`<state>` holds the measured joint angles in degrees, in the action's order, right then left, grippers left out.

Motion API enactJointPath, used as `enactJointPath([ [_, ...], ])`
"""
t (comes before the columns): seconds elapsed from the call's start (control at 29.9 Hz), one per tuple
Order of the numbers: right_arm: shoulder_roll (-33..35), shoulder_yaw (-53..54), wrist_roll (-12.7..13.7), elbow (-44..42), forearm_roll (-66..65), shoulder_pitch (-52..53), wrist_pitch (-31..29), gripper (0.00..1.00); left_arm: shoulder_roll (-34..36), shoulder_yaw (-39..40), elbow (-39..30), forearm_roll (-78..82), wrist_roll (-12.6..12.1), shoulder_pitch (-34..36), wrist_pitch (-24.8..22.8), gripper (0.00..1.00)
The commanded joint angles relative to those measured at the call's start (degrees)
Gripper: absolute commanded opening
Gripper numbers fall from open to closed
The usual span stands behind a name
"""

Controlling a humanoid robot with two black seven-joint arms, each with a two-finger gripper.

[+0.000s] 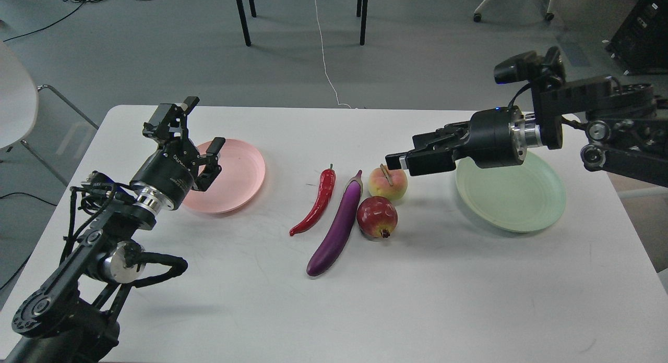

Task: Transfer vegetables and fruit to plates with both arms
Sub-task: 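Reach the right gripper toward the red apple beside the eggplant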

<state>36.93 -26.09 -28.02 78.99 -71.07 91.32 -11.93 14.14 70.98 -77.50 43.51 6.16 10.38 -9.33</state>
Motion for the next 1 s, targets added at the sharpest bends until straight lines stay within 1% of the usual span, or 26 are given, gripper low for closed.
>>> enactJointPath([
  [0.0,-5.37,-5.19,0.02,-0.32,-6.08,2.72,2.16,0.97,-0.51,0.03,-0.11,0.00,0.00,-0.01,0.10,1.00],
  [0.13,-7.40,-7.83,0.02,-1.29,-8.55,3.07,2.79,0.97,-1.30,0.03,-0.19,0.00,0.00,-0.01,0.19,1.00],
  [0.27,-9.94,-10.12,0.02,-5.76,-9.44,2.02,3.14,0.97,-1.57,0.30,-0.19,0.00,0.00,-0.19,0.19,1.00],
  [0.43,-14.69,-10.65,0.02,-10.69,-9.44,-0.62,5.33,0.97,-1.31,0.38,-0.28,0.00,0.00,-0.19,0.19,1.00],
  [0.7,-19.61,-12.05,0.02,-14.91,-9.17,-3.61,5.69,0.97,-1.39,0.65,-0.28,-0.09,-0.09,-0.10,0.19,1.00],
  [0.97,-23.13,-14.25,0.02,-18.60,-9.08,-4.49,6.92,0.97,-1.04,1.79,-0.28,-0.09,-0.09,0.86,-0.07,1.00],
])
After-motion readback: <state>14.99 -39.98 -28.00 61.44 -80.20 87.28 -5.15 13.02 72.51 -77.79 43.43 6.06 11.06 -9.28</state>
